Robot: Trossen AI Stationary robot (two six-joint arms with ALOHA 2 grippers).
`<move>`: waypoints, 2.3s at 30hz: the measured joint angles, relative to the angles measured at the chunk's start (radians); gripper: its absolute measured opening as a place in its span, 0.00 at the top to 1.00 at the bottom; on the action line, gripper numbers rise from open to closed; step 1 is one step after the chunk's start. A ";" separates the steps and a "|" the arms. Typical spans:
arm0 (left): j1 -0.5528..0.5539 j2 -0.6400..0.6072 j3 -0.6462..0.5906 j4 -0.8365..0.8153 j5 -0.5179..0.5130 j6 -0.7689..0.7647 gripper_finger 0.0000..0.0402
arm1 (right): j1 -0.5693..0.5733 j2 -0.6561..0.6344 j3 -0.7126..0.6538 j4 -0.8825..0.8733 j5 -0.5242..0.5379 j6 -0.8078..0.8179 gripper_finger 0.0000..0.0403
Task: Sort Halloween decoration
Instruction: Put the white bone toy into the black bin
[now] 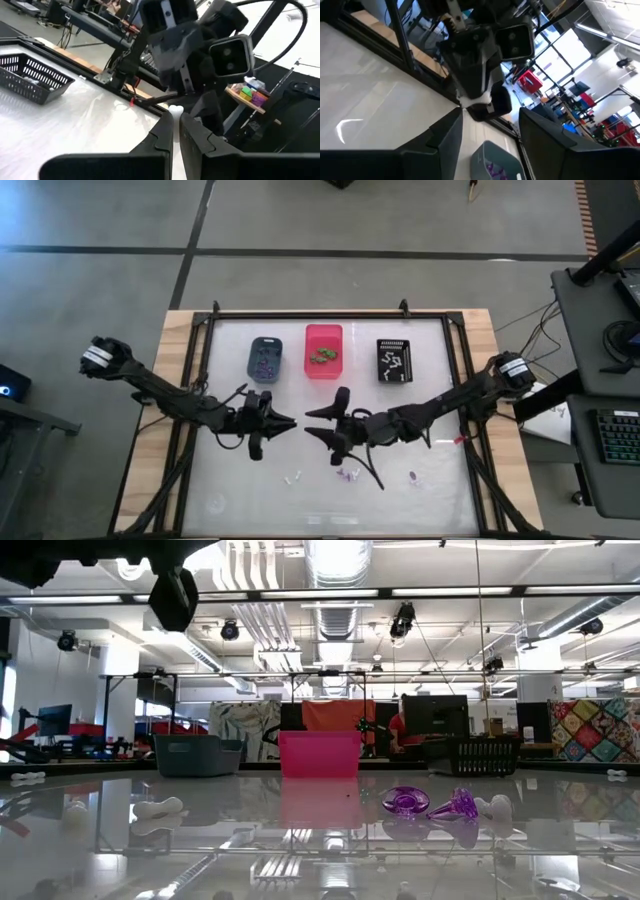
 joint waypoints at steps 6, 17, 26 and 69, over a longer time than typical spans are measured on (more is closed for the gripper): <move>0.003 0.026 0.001 0.054 -0.020 -0.009 1.00 | 0.000 0.000 0.038 -0.060 -0.026 -0.015 0.53; 0.012 0.110 0.001 0.192 -0.032 -0.003 1.00 | -0.012 0.000 0.040 -0.064 -0.045 -0.029 0.53; 0.022 0.178 0.018 0.280 -0.029 -0.002 1.00 | -0.017 0.000 0.039 -0.094 -0.046 -0.032 0.53; 0.033 0.185 0.033 0.261 0.005 -0.008 1.00 | -0.017 0.000 0.046 -0.102 -0.045 -0.146 0.73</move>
